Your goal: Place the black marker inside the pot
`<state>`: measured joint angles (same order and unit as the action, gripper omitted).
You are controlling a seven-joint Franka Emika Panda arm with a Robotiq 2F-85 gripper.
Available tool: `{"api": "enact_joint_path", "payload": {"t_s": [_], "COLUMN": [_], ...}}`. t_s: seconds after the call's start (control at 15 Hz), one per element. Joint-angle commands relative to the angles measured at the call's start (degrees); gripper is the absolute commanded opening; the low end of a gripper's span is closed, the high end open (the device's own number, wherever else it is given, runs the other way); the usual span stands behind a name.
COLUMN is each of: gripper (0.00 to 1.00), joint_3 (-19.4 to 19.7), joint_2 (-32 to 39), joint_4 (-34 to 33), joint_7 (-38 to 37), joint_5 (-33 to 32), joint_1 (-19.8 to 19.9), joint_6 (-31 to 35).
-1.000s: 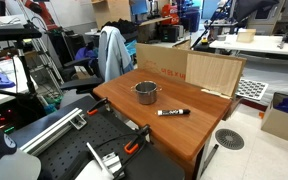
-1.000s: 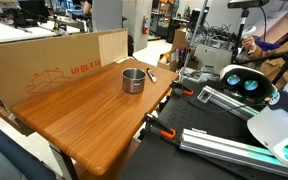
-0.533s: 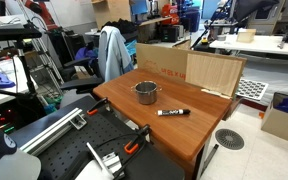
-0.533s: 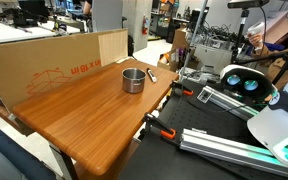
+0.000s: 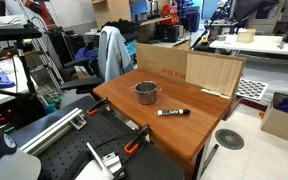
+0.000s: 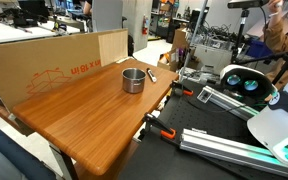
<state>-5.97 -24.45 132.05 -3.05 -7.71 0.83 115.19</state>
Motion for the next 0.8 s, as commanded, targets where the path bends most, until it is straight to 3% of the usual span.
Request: {"api": "enact_joint_path", "payload": {"t_s": [0.0, 0.4, 0.73], "gripper": [1.00, 1.00, 1.00], "joint_3": [0.8, 3.1, 6.1], "joint_2": [0.1, 0.5, 3.8], "joint_4": [-0.1, 1.6, 5.6], "joint_7": [-0.3, -2.5, -8.7], "joint_5": [-0.4, 0.8, 0.5], "joint_1": [-1.0, 0.4, 4.0], "joint_6": [-0.2, 5.5, 13.9]}}
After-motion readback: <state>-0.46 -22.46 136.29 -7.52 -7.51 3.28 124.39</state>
